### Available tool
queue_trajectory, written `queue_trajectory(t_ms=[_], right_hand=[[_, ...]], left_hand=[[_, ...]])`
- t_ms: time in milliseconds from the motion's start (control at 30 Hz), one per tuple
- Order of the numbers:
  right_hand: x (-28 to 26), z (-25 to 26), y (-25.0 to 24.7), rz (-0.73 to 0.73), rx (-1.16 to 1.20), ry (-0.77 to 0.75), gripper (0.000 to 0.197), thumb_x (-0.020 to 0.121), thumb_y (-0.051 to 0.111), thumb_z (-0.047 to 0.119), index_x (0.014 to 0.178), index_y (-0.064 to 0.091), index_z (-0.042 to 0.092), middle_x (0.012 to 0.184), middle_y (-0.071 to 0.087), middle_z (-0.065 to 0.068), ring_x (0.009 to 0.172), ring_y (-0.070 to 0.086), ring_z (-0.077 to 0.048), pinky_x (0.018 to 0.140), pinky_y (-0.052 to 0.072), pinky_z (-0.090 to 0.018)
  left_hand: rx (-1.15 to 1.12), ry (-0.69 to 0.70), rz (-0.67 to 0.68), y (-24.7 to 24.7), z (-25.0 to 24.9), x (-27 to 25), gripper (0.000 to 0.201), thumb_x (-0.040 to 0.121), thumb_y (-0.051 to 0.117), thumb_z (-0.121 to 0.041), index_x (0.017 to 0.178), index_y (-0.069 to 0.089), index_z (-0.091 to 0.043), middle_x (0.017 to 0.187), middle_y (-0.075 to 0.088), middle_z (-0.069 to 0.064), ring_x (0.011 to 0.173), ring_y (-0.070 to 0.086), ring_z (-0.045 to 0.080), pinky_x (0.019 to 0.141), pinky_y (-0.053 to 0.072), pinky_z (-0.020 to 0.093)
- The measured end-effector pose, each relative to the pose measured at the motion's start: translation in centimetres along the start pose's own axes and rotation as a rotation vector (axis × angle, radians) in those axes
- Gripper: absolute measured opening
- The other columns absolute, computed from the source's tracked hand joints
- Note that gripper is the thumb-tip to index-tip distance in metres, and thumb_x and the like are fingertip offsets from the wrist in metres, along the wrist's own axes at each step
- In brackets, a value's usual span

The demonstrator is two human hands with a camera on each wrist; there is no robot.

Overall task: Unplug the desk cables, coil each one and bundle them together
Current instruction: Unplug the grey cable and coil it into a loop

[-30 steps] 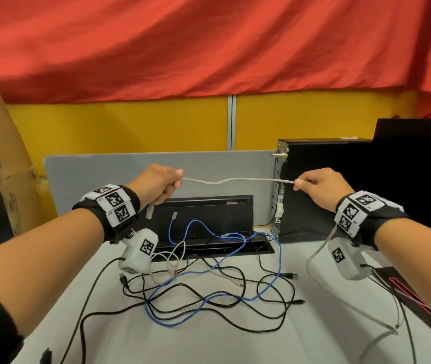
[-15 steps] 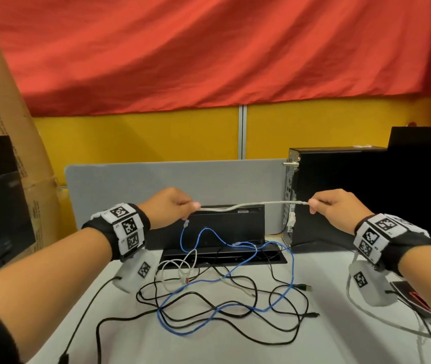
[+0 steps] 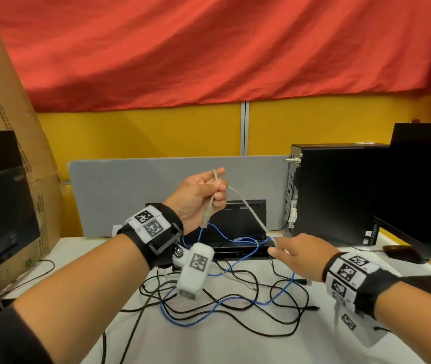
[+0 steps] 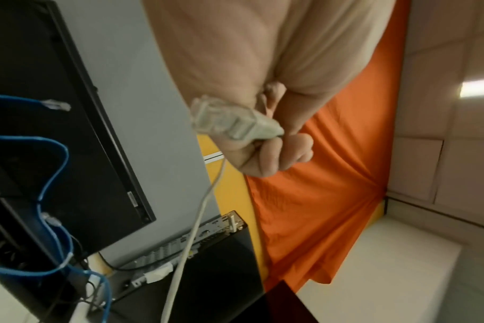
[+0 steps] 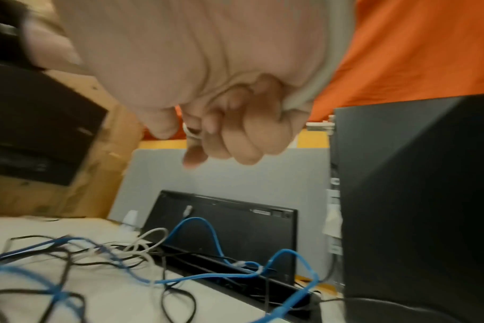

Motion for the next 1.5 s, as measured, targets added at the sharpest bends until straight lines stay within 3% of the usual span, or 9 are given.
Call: queue_trajectory(t_ms=[200,400,567,700,833,1000,1200,1333,1500], right_hand=[[-0.7,3.5,-0.1,-0.107,0.013,-0.18,0.054,0.095,0.017,0.062,0.062,0.041,0.028,0.053,0.041,0.004,0.047,0.037,-0.007,0.049,0.027,-0.022],[-2.2,5.9,-2.3,-0.208,0.253,-0.268,0.053,0.096,0.035,0.051,0.056,0.043,0.017,0.048,0.036,0.003,0.044,0.035,-0.013,0.049,0.034,-0.031],[-1.9,5.6,-4.0,-0.283,0.475,-0.307,0.046,0.096,0.046,0.04,0.056,0.045,0.016,0.048,0.038,0.006,0.045,0.036,-0.009,0.049,0.036,-0.033],[-1.2,4.1,-5.4,-0.363,0.467,-0.304,0.039,0.097,0.042,0.044,0.062,0.053,0.031,0.051,0.044,0.008,0.048,0.042,-0.008,0.053,0.04,-0.033],[-0.3,2.4,-5.7,-0.392,0.397,-0.23,0.034,0.096,0.04,0.049,0.068,0.052,0.034,0.055,0.049,0.007,0.052,0.047,-0.01,0.053,0.043,-0.034],[0.8,1.5,-5.7,-0.39,0.34,-0.163,0.026,0.099,0.039,0.043,0.077,0.05,0.034,0.064,0.056,0.005,0.059,0.053,-0.014,0.058,0.048,-0.038],[1.3,0.3,-3.7,-0.284,0.347,-0.073,0.021,0.102,0.028,0.033,0.085,0.041,0.031,0.071,0.057,-0.005,0.058,0.054,-0.025,0.052,0.045,-0.04],[1.5,1.2,-1.9,-0.082,0.34,-0.049,0.013,0.099,0.037,0.015,0.095,0.043,0.027,0.075,0.055,0.002,0.061,0.052,-0.014,0.054,0.042,-0.026],[1.0,3.8,-0.8,0.105,0.273,-0.08,0.01,0.103,0.037,0.026,0.096,0.042,0.021,0.083,0.052,0.006,0.07,0.052,-0.01,0.064,0.045,-0.025]], left_hand=[[0.21,0.128,-0.218,-0.7,1.6,0.9,0.056,0.097,0.034,0.014,0.148,0.022,-0.005,0.104,0.065,0.019,0.086,0.071,0.025,0.075,0.058,0.027],[0.521,0.131,-0.213,-2.2,3.7,1.4,0.055,0.101,0.033,0.006,0.152,0.022,-0.01,0.126,0.063,0.014,0.126,0.054,0.022,0.107,0.042,0.031],[0.852,0.028,-0.017,-1.3,5.5,0.9,0.05,0.1,0.035,0.006,0.147,0.034,-0.01,0.106,0.073,0.011,0.102,0.069,0.017,0.108,0.041,0.035],[0.843,-0.127,0.101,-0.5,5.8,0.4,0.043,0.097,0.037,0.007,0.134,0.053,-0.007,0.071,0.069,0.013,0.053,0.06,0.02,0.065,0.053,0.027],[0.749,-0.226,0.154,0.4,6.1,-0.3,0.041,0.096,0.031,-0.001,0.121,0.064,-0.004,0.052,0.046,0.006,0.042,0.041,0.017,0.092,0.053,0.044],[0.663,-0.252,0.265,2.0,6.6,-1.2,0.036,0.104,0.041,-0.026,0.116,0.065,-0.003,0.051,0.028,-0.003,0.041,0.03,0.011,0.069,0.056,0.033],[0.294,-0.229,0.286,2.3,6.0,-1.4,0.034,0.103,0.043,-0.02,0.126,0.062,-0.005,0.052,0.027,-0.006,0.039,0.032,0.005,0.083,0.055,0.039],[0.048,-0.226,0.277,2.5,6.3,-1.4,0.04,0.102,0.04,-0.014,0.139,0.045,0.001,0.057,0.044,0.0,0.039,0.037,0.004,0.098,0.051,0.047],[-0.064,-0.117,0.185,2.9,6.0,-0.7,0.043,0.1,0.042,-0.01,0.141,0.036,0.002,0.093,0.071,0.012,0.047,0.059,0.011,0.092,0.055,0.045]])
Point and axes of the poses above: each hand's wrist, its own x-axis towards the middle knuckle, its own y-axis out of the palm, z = x × y, the point moved 2 cm from there along x, towards the middle knuckle
